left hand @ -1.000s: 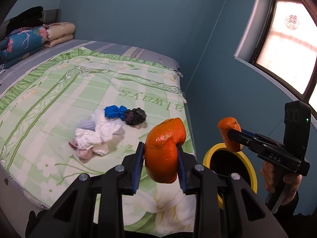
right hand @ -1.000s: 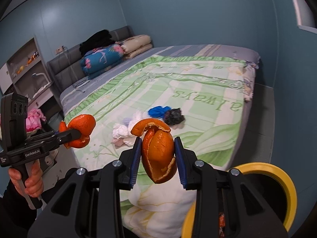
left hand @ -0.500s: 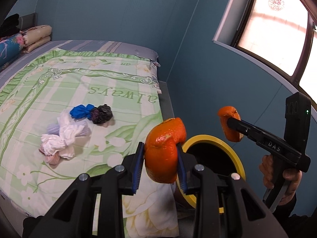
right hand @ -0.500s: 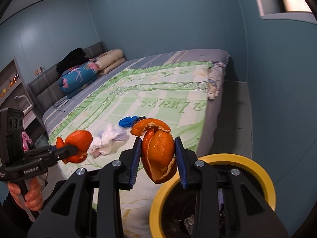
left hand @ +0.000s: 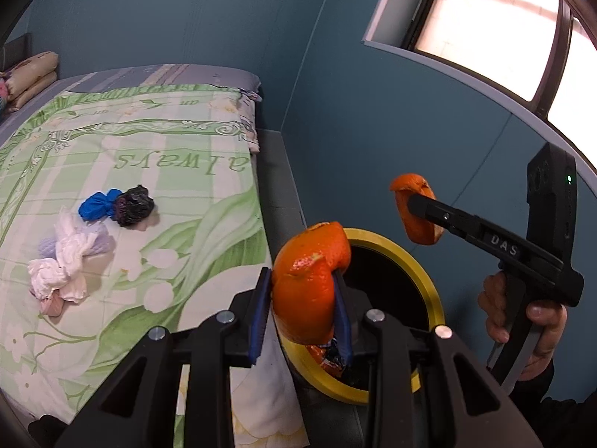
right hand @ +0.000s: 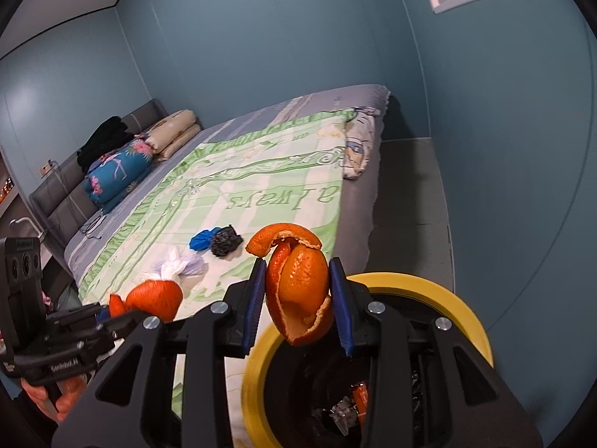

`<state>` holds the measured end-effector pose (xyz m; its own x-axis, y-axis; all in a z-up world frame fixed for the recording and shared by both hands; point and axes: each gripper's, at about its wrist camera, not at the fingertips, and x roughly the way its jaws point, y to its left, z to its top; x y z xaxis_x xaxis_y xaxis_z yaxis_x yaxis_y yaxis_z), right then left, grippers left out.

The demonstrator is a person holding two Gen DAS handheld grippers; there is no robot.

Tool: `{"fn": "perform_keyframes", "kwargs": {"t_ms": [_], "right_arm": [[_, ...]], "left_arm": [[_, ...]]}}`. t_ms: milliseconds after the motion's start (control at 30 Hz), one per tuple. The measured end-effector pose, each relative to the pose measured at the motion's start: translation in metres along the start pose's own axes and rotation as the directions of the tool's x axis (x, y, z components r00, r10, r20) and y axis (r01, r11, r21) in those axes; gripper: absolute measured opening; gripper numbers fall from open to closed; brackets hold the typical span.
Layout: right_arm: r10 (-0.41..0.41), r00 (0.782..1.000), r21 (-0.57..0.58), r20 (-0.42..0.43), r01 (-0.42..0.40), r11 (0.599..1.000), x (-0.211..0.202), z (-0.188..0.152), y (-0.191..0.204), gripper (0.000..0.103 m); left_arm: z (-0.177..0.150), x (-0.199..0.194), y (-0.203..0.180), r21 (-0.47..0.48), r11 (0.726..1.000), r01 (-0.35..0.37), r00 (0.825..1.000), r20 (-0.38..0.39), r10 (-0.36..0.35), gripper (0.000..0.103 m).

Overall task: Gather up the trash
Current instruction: 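Carry both orange peels over the yellow-rimmed bin with both tools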

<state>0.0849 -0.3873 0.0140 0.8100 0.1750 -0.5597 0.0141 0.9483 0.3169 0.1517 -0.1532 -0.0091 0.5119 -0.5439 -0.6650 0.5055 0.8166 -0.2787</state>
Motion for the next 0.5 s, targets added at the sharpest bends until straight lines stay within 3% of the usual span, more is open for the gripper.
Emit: {"fn": "perform_keyframes", "kwargs": {"t_ms": [500], "right_arm": [[-0.043, 0.997, 0.082, -0.061, 0.048, 0.995, 0.016, -0.011, -0.031, 0.033]], "left_arm": [[-0.020, 0.037, -0.038, 0.082, 0.995, 0.060, 0.994, -0.097, -0.052, 0.029]]}}
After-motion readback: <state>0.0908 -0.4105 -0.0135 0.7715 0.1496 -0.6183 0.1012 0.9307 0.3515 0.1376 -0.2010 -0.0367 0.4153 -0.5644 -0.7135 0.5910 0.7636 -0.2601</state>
